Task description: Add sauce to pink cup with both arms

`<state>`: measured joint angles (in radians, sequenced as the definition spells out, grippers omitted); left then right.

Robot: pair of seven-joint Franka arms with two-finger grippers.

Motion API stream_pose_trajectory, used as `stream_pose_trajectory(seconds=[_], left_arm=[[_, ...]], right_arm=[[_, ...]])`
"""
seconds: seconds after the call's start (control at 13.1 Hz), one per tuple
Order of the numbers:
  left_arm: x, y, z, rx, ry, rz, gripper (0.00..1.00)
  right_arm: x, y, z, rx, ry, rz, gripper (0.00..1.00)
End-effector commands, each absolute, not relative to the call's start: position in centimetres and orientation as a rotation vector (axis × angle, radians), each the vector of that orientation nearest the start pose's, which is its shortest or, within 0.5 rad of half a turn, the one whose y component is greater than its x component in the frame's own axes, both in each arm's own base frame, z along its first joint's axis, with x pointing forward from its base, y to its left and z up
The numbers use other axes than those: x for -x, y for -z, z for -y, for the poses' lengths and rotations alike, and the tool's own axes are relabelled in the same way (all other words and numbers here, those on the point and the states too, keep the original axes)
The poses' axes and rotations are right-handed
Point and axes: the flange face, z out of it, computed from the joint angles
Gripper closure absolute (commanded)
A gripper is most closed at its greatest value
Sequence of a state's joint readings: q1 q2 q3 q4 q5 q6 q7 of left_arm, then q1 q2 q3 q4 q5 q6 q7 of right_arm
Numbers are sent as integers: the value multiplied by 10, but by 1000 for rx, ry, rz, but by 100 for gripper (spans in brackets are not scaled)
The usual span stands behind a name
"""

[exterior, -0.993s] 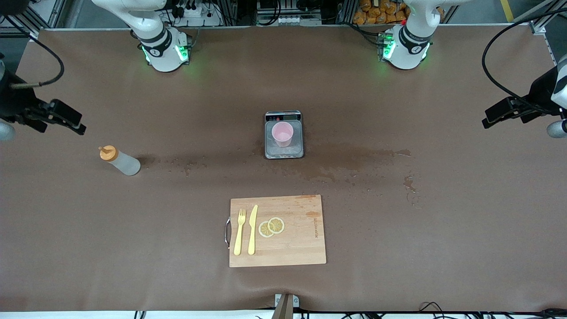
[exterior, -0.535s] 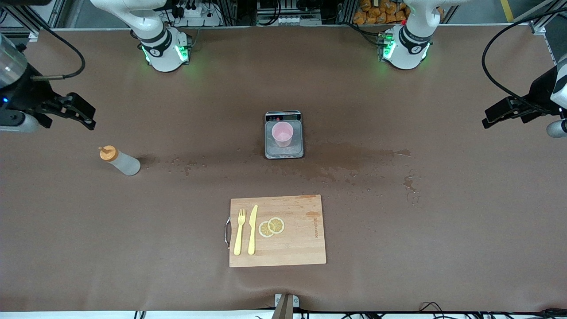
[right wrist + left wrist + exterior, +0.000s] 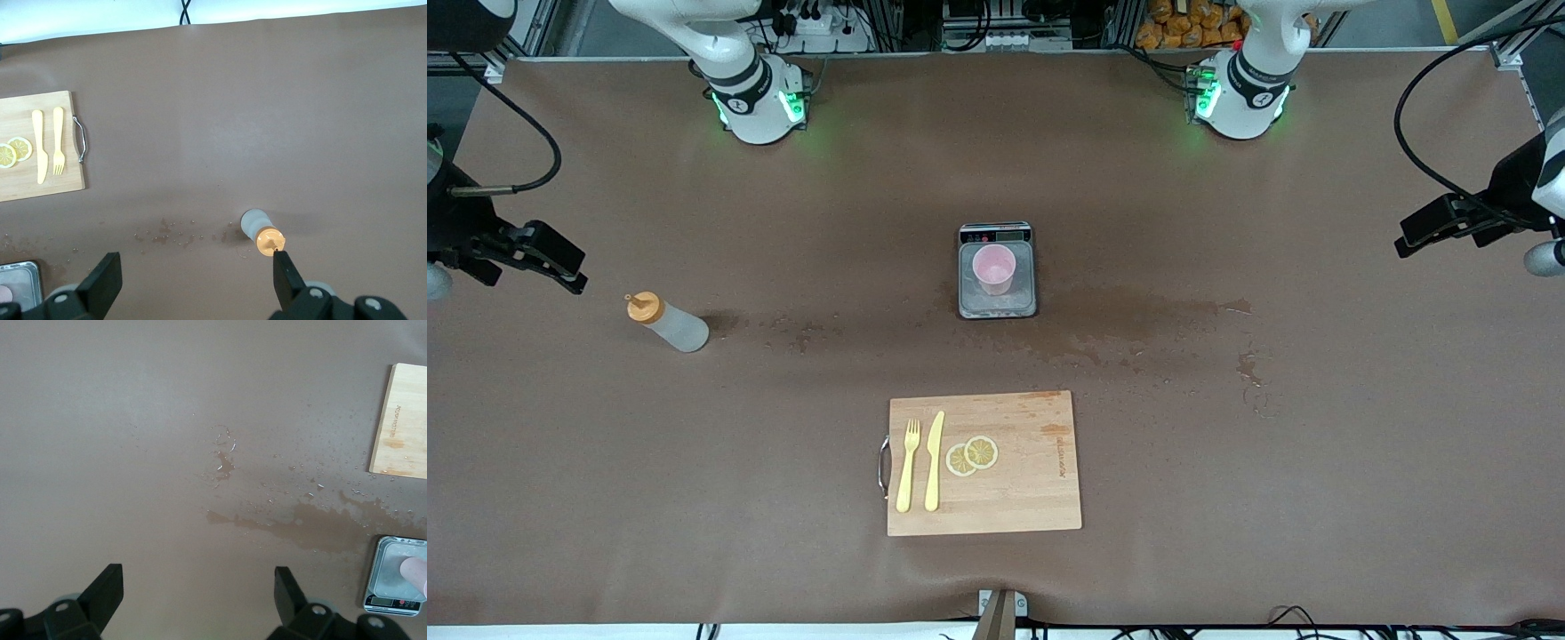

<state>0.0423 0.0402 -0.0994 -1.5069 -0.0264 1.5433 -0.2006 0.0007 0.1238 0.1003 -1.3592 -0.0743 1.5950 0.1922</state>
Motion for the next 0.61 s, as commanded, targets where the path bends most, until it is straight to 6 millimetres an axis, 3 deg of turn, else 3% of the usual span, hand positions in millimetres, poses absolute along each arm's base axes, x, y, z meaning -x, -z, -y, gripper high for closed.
stream_pose_trajectory(seconds=[0.0,0.31,0.53], left_arm=[[-561,-634,34,3146,-5,217,0],[-560,-635,35,3147,-2,215,0],[-557,-635,43,3145,-36,195,0]], right_arm=[[-592,-662,-40,3166,186,-114,0],[-592,-657,-23,3143,165,-151,0],[-592,-657,-23,3143,168,-146,0]])
